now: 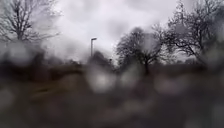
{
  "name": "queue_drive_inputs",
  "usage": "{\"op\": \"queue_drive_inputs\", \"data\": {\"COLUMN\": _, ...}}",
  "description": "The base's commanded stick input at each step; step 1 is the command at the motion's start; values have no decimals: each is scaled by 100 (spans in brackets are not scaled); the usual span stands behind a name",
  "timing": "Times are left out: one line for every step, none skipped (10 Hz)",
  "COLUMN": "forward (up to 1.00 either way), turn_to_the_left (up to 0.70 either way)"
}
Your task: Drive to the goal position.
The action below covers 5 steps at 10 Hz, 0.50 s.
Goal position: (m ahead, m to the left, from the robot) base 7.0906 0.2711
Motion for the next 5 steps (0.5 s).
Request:
{"op": "queue_drive_inputs", "data": {"forward": 100, "turn_to_the_left": 0}}
{"op": "queue_drive_inputs", "data": {"forward": 100, "turn_to_the_left": 0}}
{"op": "queue_drive_inputs", "data": {"forward": 100, "turn_to_the_left": 0}}
{"op": "queue_drive_inputs", "data": {"forward": 100, "turn_to_the_left": 0}}
{"op": "queue_drive_inputs", "data": {"forward": 100, "turn_to_the_left": 0}}
